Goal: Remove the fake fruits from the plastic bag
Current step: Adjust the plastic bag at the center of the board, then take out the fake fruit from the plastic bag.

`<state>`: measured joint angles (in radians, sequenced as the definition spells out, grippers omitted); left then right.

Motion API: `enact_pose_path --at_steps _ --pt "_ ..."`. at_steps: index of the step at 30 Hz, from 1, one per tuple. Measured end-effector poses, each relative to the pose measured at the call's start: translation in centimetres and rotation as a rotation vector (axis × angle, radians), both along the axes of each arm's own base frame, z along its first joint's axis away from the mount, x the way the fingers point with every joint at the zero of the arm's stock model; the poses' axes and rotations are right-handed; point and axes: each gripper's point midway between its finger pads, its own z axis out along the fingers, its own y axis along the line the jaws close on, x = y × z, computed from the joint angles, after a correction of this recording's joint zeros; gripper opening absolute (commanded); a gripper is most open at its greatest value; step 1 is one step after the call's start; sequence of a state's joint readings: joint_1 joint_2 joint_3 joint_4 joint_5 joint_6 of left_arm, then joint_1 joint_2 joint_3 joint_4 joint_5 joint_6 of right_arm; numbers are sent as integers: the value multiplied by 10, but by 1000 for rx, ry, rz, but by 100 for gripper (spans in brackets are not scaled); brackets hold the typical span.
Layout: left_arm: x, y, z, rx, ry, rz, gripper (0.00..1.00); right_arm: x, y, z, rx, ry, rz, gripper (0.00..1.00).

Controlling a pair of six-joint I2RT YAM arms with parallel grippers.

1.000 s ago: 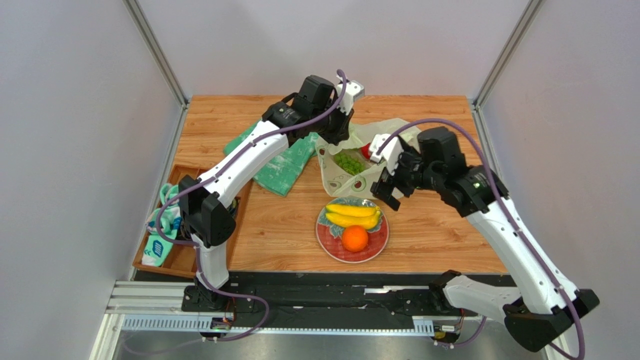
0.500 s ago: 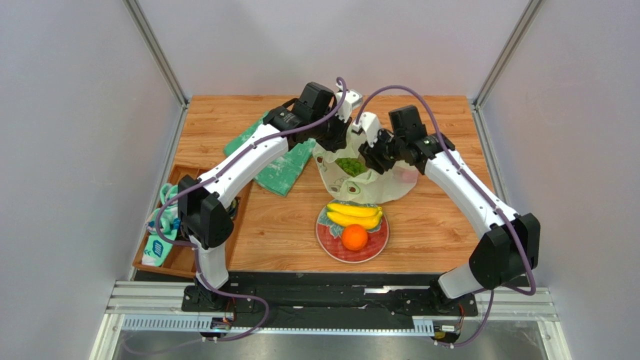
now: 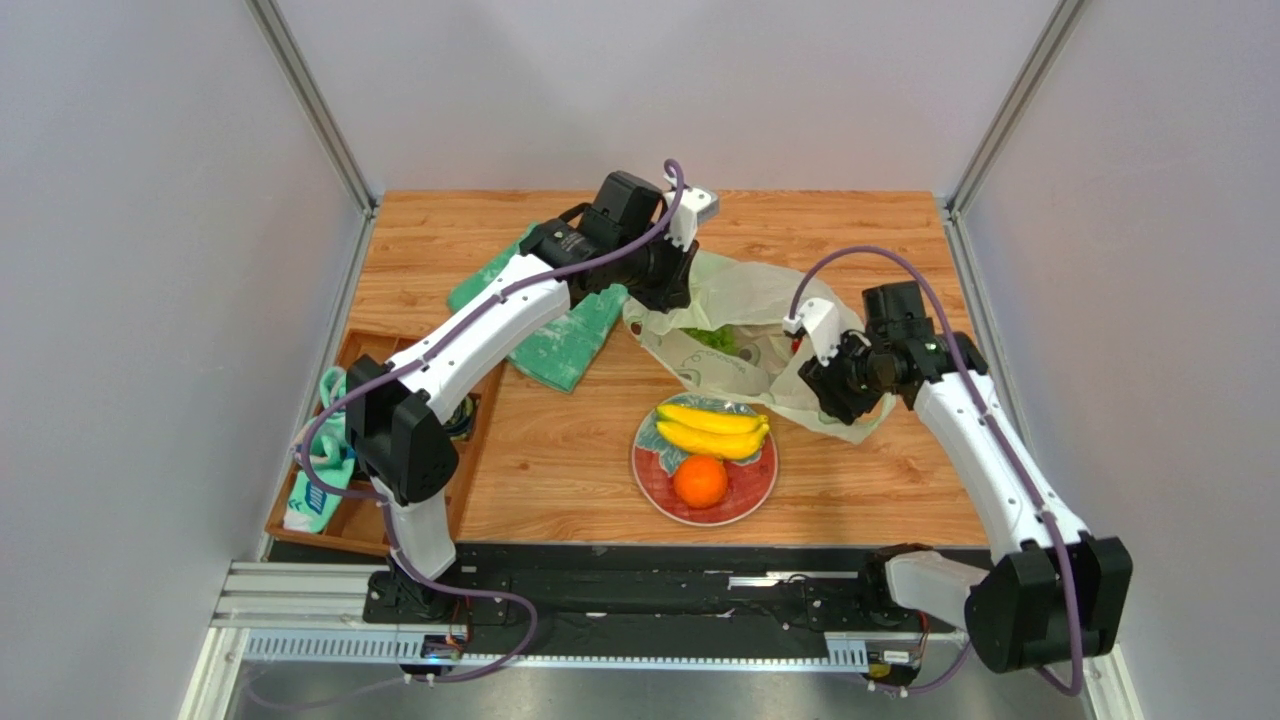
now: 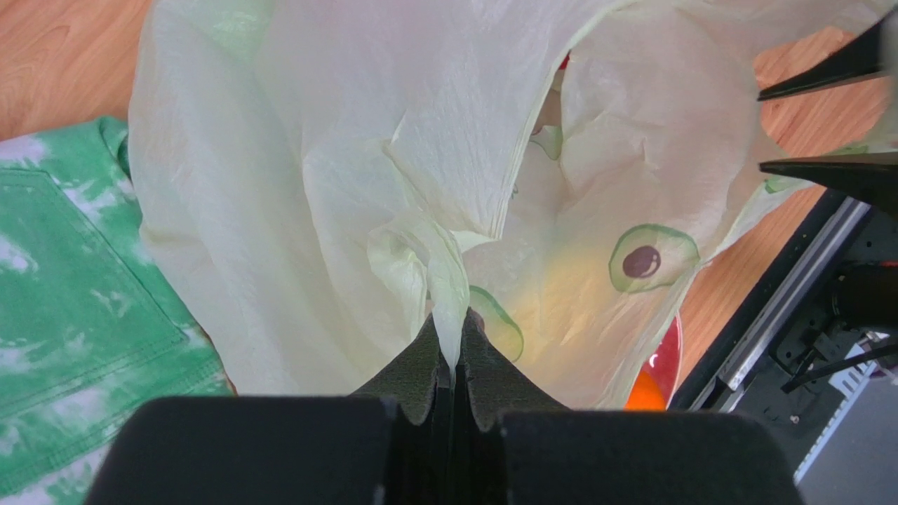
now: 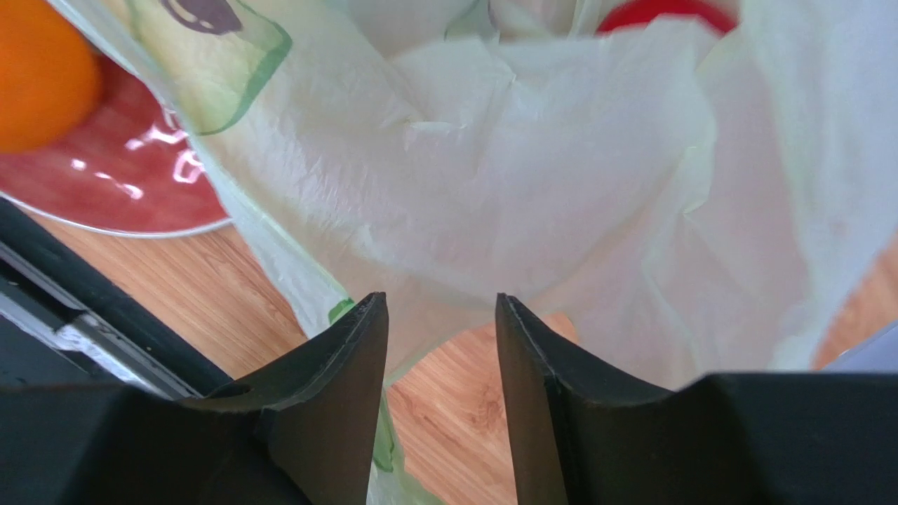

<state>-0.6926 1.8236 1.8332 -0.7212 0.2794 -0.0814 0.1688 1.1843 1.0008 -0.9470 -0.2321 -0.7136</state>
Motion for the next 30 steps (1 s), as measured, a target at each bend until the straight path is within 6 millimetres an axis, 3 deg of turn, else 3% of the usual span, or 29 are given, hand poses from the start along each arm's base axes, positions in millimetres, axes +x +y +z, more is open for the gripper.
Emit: enact_pose_path --at_steps 7,11,18,24,27,28,30 --pt "-1 -1 0 -8 14 7 0 21 45 96 204 -216 141 44" --pt "-1 -1 0 -9 14 7 0 38 63 102 238 -219 199 39" --pt "3 -3 -2 -7 11 12 0 73 72 50 167 -94 295 34" --pt "3 -3 -4 -5 13 11 0 120 63 -2 35 -50 288 34" --pt "3 -3 -3 -5 13 11 0 140 53 -24 -40 -46 266 41" --pt "3 -4 -3 -6 13 11 0 146 48 -33 -71 -42 255 53" --pt "3 -4 -3 -6 13 11 0 152 40 -45 -116 -32 240 63"
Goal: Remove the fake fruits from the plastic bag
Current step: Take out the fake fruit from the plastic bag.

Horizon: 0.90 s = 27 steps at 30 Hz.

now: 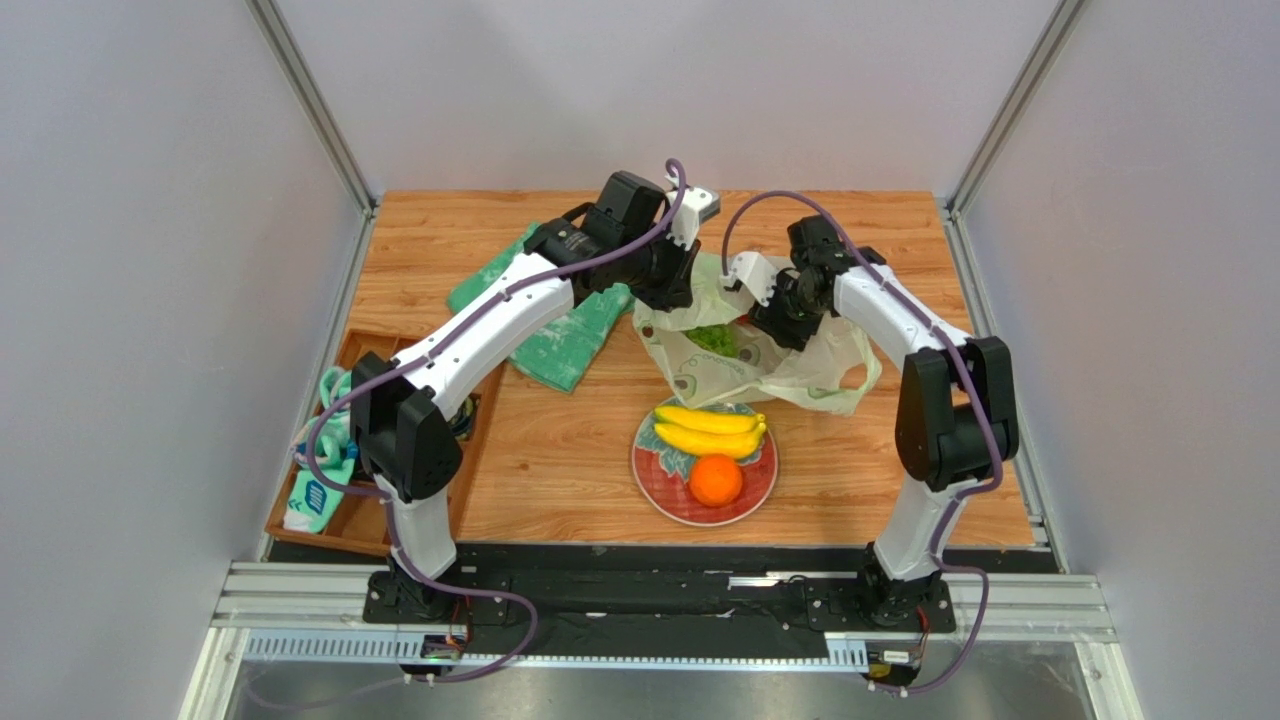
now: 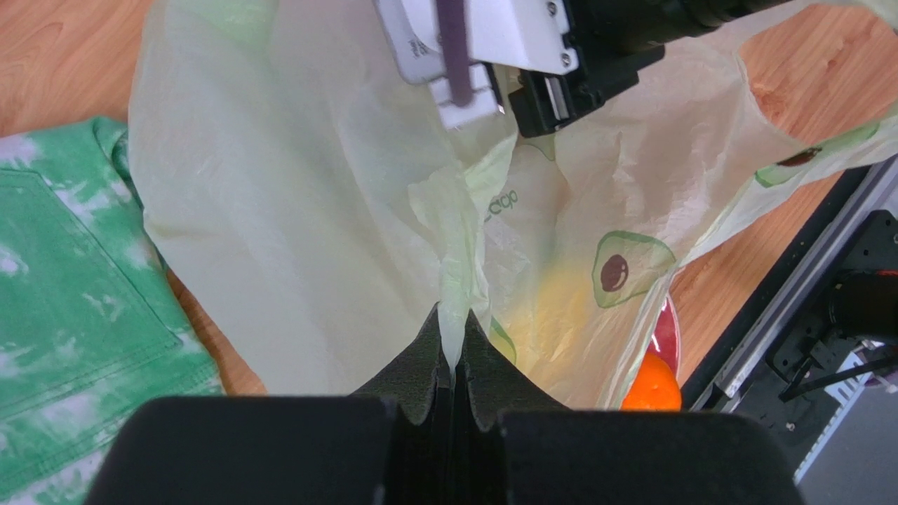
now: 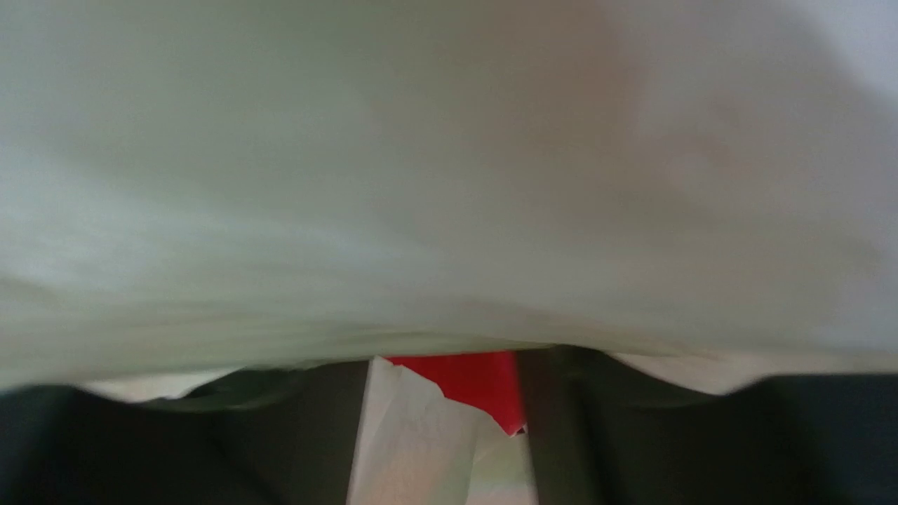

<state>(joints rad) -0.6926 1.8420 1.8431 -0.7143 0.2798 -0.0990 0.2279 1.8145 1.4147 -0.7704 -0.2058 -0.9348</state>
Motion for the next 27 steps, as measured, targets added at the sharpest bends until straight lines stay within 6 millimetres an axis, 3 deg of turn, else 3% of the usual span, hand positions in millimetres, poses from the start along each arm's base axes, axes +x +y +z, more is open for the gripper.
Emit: enact_pose_path --at_steps 5,12,15,16,19,27 --pt "-1 -1 0 -3 3 -5 0 13 -23 -18 -121 -14 -50 96" --pt "-2 -2 0 -7 6 -11 0 18 -48 -22 -247 -36 -108 100" --pt "-2 -2 0 -9 7 -14 0 18 -57 -22 -293 -41 -128 90" --pt "-2 -2 0 -9 7 -14 0 17 -60 -24 -308 -38 -134 81" --pt "-2 -2 -1 -7 11 -16 0 16 -66 -34 -343 -14 -151 64" --pt "-1 -3 -6 3 11 -20 0 10 -62 -29 -277 30 -193 49"
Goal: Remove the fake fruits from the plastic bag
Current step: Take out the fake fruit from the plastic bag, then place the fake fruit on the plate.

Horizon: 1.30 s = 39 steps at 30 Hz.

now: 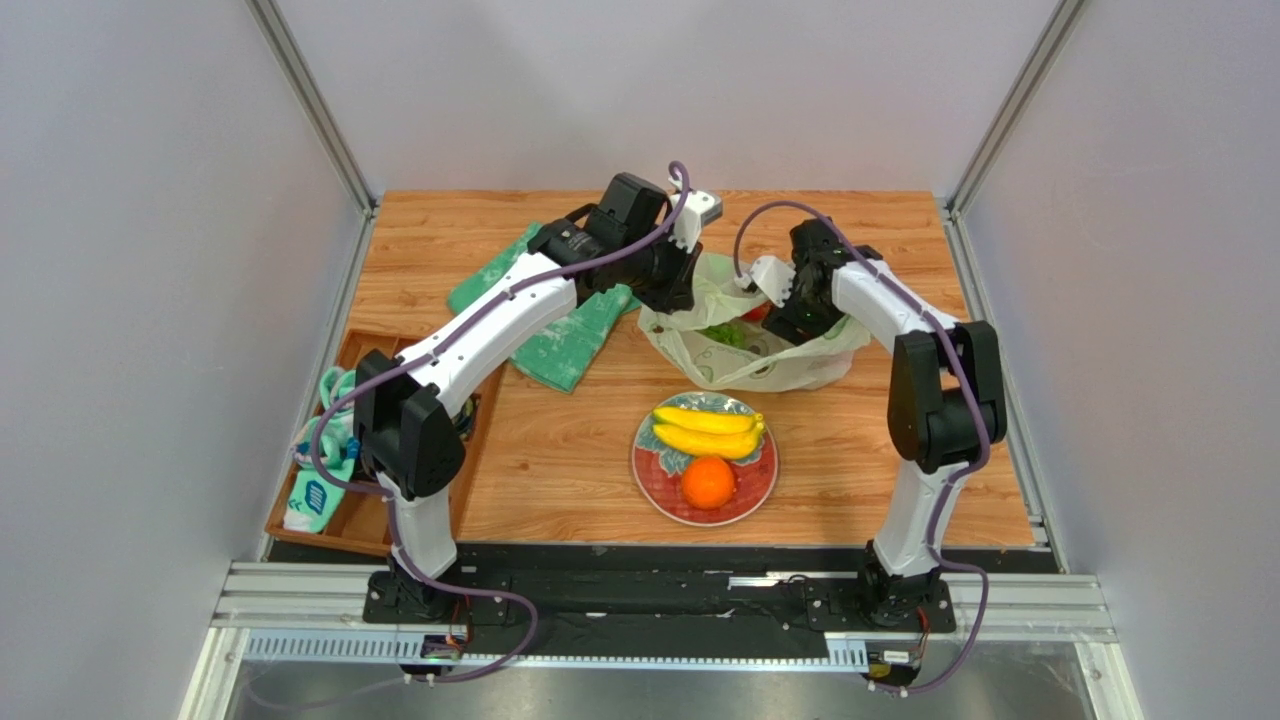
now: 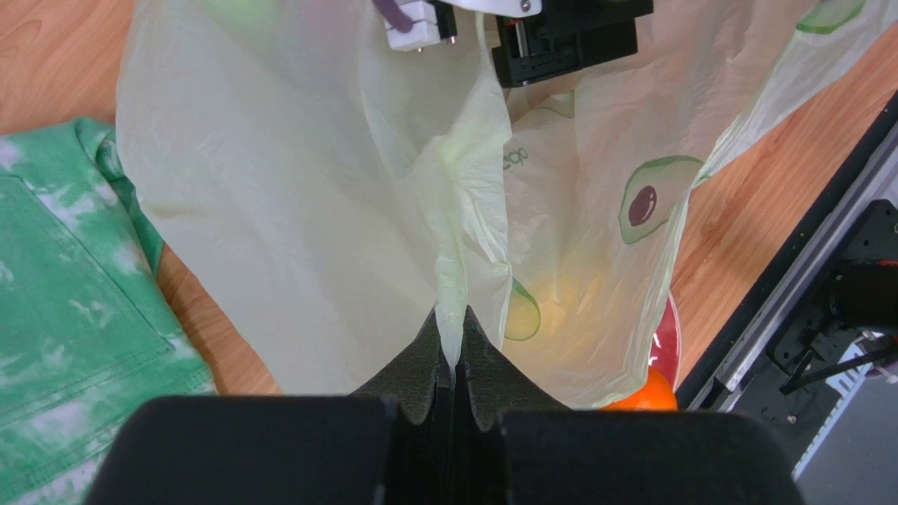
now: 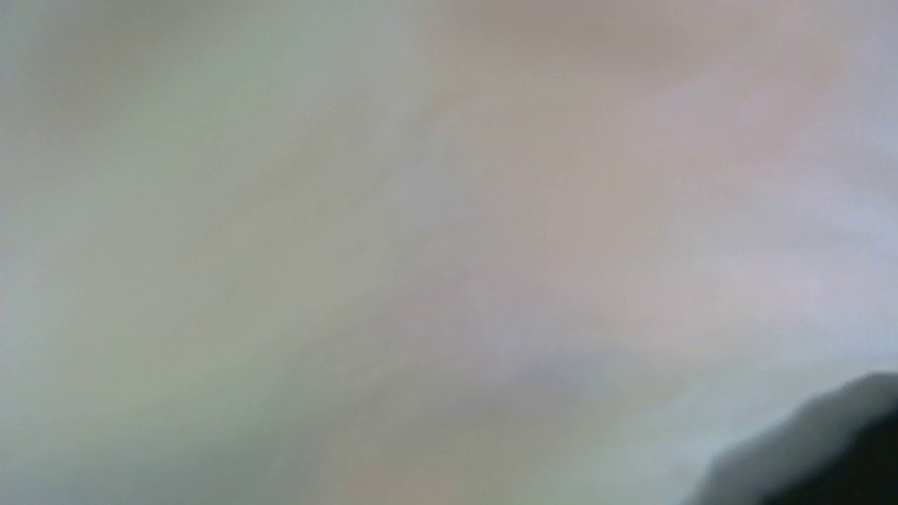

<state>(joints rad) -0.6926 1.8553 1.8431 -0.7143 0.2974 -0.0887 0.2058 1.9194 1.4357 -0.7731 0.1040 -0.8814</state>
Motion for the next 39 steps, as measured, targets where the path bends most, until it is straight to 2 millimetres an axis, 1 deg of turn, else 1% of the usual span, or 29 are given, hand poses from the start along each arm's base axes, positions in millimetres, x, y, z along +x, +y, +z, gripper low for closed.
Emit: enact_pose_path --at_steps 2,4,5,8,10,12,13,16,20,22,24,25,26,27,28,30,31,33,34,35,36,39 --pt "1 0 -1 3 -2 1 0 -1 10 13 69 -8 -1 48" --pt "2 -1 -1 5 -5 1 0 -1 23 36 153 -36 6 49" --pt "4 -1 -1 6 -8 2 0 -2 30 50 197 -59 13 49" --pt "6 -2 -2 10 -10 3 0 -10 53 106 352 -155 55 48" --pt "8 -3 -1 8 -13 3 0 -22 66 139 442 -211 85 48" --pt "8 -3 -1 8 -16 5 0 -35 76 165 523 -260 114 48" --pt "9 -3 0 7 -18 6 0 -43 80 174 559 -269 123 49" --pt "9 -3 2 6 -24 8 0 -64 93 184 659 -254 128 49" --pt "11 -2 2 13 -31 9 0 -83 110 197 780 -198 123 48" --pt "11 -1 2 16 -35 11 0 -103 118 207 820 -167 149 48" --pt "12 -1 2 18 -37 13 0 -127 122 215 830 -147 196 50" --pt "12 -1 2 19 -38 13 0 -143 124 217 828 -148 237 50" --pt "12 -1 2 21 -40 13 0 -160 122 214 817 -137 268 52" --pt "12 -1 2 21 -41 13 0 -178 120 207 806 -125 299 52" --pt "12 -1 2 22 -42 13 0 -191 118 199 796 -110 318 52" --pt "13 -1 2 23 -43 13 0 -220 110 169 759 -49 345 51" --pt "13 0 2 24 -43 13 0 -228 108 157 742 -20 351 51" --pt "13 0 2 25 -45 13 0 -241 107 129 700 52 376 51" --pt "13 0 2 26 -47 13 0 -244 107 110 678 96 382 51" --pt "14 0 2 27 -49 14 0 -247 109 102 667 120 394 51" --pt "14 0 2 29 -50 14 0 -250 111 90 649 148 407 51" --pt "14 1 1 33 -56 11 0 -252 116 62 604 186 448 50"
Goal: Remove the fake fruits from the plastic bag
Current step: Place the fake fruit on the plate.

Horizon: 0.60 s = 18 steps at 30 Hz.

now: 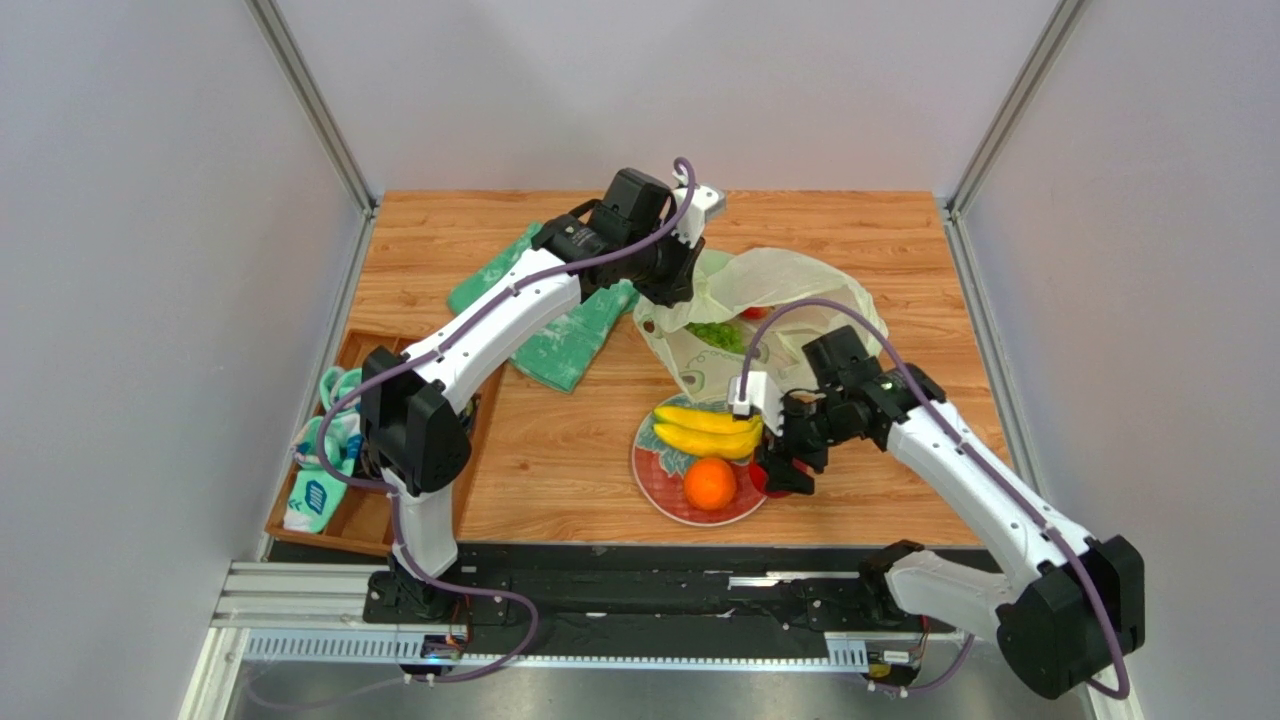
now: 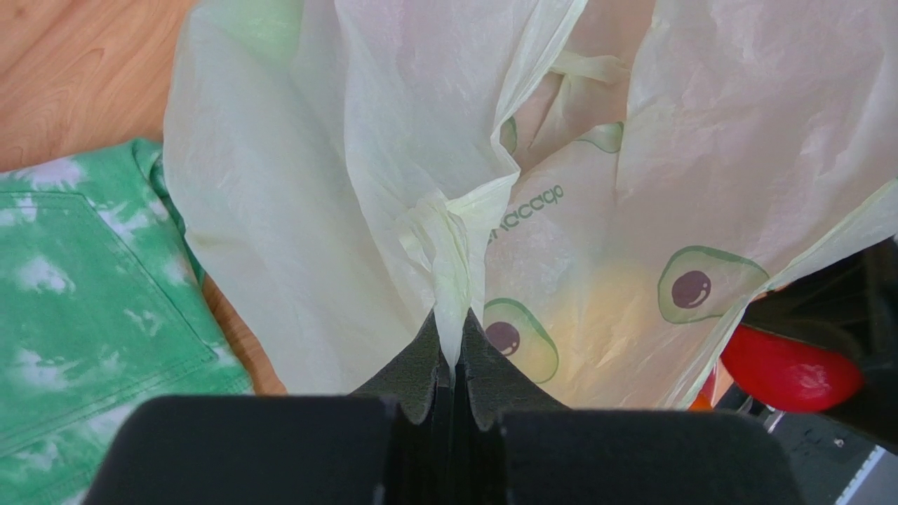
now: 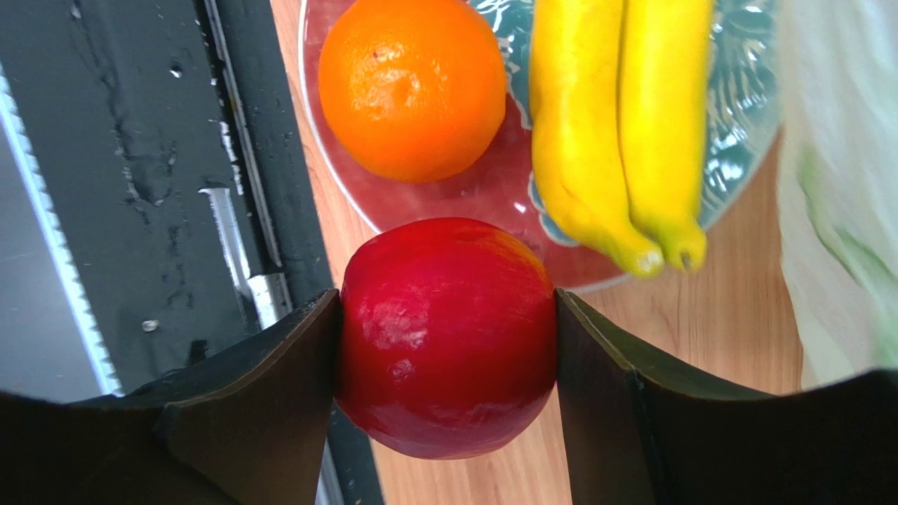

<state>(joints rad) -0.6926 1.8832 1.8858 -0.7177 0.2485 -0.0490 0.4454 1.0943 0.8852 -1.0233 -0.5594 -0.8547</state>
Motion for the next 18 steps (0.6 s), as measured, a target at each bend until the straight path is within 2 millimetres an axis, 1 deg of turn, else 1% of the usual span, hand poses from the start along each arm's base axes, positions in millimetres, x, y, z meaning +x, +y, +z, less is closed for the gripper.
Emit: enact_pose_path --at_steps 3,6,7,8,9,11,13,15,16,18 --pt "0 1 0 4 -5 -3 0 4 7 -21 -32 -3 43 52" --pt "-1 3 -1 11 -7 -5 0 12 14 -35 -53 -5 61 67" --pt "-1 3 -2 12 -7 -5 0 16 16 -39 -61 -11 66 85" --pt "-1 3 -2 13 -8 -5 0 19 18 -42 -71 -18 73 97" --pt "-2 4 -2 15 -8 -4 0 20 20 -44 -79 -23 82 100" --pt "-2 5 -3 17 -9 -6 0 21 20 -47 -101 -34 95 100" --pt "-3 5 -3 20 -10 -8 0 23 20 -44 -114 -52 97 100" --pt "-3 5 -2 18 -12 -8 0 25 17 -34 -118 -84 87 100" --pt "-3 5 -2 18 -13 -9 0 26 17 -24 -112 -103 80 100" --pt "-3 5 -1 17 -14 -9 0 31 18 6 -79 -169 56 100"
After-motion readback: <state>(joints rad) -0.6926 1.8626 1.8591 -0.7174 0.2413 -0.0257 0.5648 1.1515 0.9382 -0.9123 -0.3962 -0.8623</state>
